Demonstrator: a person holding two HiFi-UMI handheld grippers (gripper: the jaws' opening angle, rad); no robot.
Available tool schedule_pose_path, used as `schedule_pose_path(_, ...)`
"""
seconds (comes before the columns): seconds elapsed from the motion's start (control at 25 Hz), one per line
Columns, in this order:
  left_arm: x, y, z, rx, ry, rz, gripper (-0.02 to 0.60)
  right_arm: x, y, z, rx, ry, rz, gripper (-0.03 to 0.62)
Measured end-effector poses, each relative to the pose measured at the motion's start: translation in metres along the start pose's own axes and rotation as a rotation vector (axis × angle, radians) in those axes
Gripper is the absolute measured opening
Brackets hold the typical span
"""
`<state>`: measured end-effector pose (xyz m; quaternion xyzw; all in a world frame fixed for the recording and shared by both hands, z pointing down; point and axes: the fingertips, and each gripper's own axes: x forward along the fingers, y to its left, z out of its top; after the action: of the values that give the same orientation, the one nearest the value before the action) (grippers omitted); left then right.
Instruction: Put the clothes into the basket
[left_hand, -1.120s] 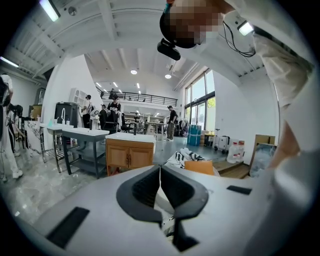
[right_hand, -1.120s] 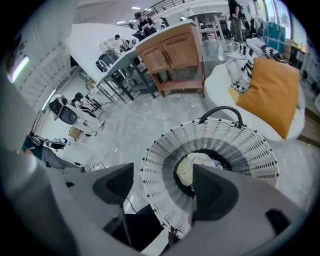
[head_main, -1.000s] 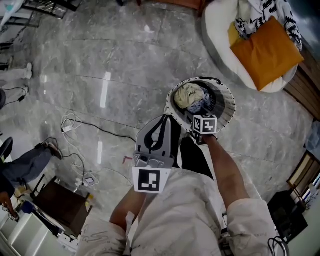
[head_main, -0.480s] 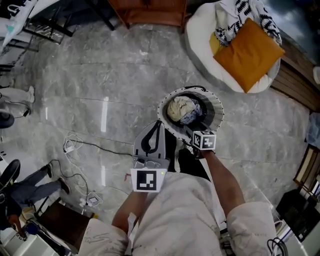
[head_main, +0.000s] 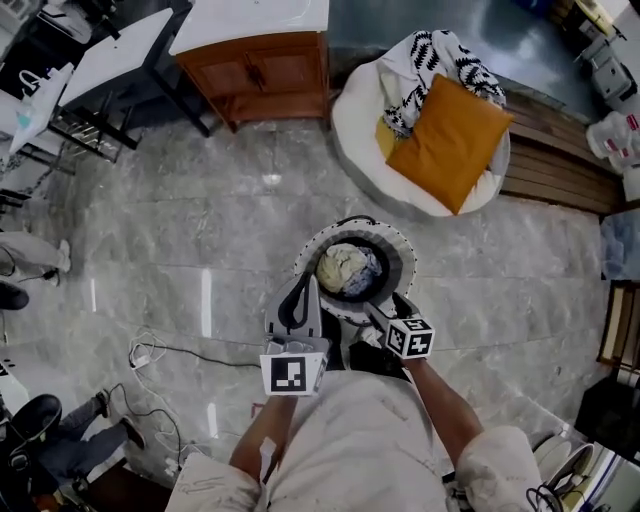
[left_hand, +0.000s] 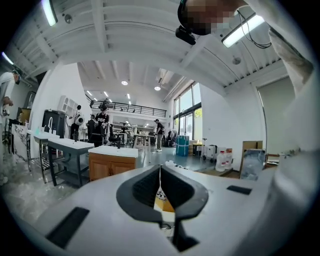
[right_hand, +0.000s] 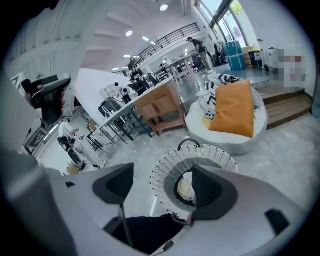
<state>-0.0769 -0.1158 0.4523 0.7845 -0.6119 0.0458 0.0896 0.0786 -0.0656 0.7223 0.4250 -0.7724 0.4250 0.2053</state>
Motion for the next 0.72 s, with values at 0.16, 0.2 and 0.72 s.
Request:
schedule_pose_path(0.16,-0.008,-0.022,0.016,0.002,-0.029,-0.005,0.008,-0.045,-0.003,0.014,0.02,-0.089,-0.003,0.333)
schedule_pose_path(0.2,-0.011,-0.028,0.019,0.002,-0.035,-0.004,0.008,-0.055,-0.004,0.019,0.022,-0.114,-0.003,0.333)
schedule_pose_path(0.72,-0.039,-0.067,0.055,0.041,-0.11,0.037,0.008,-0.193,0.001,0.154,-0.158,-0.519,-0.095,0.333)
